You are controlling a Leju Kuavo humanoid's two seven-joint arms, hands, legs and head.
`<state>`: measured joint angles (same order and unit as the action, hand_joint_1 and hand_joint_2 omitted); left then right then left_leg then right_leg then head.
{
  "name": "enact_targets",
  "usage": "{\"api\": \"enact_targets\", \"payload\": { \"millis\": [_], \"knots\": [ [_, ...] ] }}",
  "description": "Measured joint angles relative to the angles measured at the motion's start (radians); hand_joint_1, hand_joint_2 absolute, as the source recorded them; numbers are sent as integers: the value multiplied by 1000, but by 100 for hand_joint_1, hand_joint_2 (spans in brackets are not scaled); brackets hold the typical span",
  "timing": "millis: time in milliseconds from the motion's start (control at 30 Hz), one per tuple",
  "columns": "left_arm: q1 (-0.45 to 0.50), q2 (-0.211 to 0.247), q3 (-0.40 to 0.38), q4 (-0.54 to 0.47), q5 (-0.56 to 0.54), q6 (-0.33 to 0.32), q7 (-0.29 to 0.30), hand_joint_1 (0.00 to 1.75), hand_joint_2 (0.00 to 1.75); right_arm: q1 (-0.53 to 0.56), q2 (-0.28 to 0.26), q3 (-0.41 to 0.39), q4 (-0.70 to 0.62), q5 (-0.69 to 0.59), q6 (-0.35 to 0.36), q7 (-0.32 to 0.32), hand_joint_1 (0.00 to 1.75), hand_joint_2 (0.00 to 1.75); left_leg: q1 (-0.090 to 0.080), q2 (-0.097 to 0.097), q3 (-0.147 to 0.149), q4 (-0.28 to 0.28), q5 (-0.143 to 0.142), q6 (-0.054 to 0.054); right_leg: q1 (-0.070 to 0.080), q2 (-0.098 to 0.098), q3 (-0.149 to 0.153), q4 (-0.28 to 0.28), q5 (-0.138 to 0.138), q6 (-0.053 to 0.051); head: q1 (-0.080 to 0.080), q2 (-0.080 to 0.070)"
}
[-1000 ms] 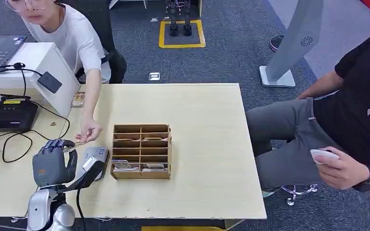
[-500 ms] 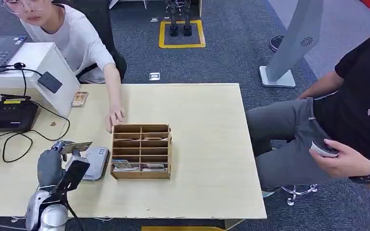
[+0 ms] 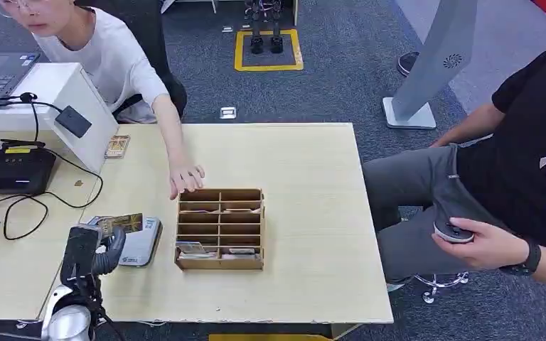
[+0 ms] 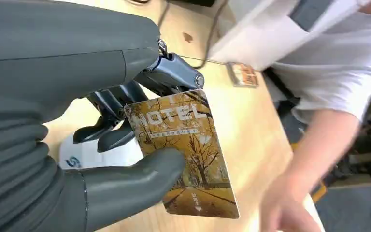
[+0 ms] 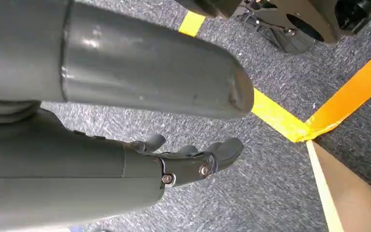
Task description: Pass the card to the sensor for recognition and then transmit it.
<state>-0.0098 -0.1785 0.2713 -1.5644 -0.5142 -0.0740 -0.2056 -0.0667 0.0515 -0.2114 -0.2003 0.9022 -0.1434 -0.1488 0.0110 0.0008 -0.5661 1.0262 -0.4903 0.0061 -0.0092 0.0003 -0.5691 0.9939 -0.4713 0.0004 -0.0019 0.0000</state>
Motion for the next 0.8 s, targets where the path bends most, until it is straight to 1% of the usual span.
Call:
{"api": "enact_targets", "payload": {
  "millis": [100, 167, 300, 467, 667, 800],
  "knots": [
    [-5, -2, 13, 11, -15, 5, 21, 175, 175, -2, 0, -8, 0, -1, 0, 0, 0, 0, 0, 0, 0, 0, 0, 0, 0, 0, 0, 0, 0, 0, 0, 0],
    [-13, -5, 17, 22, -50, 15, 35, 175, 175, -2, 0, -11, 0, -1, -2, -1, 0, 0, 0, 0, 0, 0, 0, 0, 0, 0, 0, 0, 0, 0, 0, 0],
    [-24, -8, 17, 38, -82, 29, 43, 175, 175, -1, 0, -24, 0, 0, -3, -3, 0, 0, 0, 0, 0, 0, 0, 0, 0, 0, 0, 0, 0, 0, 0, 0],
    [-49, -12, 21, 76, -197, 86, 60, 175, 175, -2, 0, -34, -1, 9, -6, -9, 0, 0, 0, 0, 0, 0, 0, 0, 0, 0, 0, 0, 0, 0, 0, 0],
    [-76, -14, 51, 130, -242, 115, 68, 175, 175, -3, 0, -46, -3, 20, -6, -9, 0, 0, 0, 0, 0, 0, 0, 0, 0, 0, 0, 0, 0, 0, 0, 0],
    [-84, -14, 72, 153, -249, 116, 67, 175, 175, -4, 0, -51, -6, 22, -6, -9, 0, 0, 0, 0, 0, 0, 0, 0, 0, 0, 0, 0, 0, 0, 0, 0]
  ]
}}
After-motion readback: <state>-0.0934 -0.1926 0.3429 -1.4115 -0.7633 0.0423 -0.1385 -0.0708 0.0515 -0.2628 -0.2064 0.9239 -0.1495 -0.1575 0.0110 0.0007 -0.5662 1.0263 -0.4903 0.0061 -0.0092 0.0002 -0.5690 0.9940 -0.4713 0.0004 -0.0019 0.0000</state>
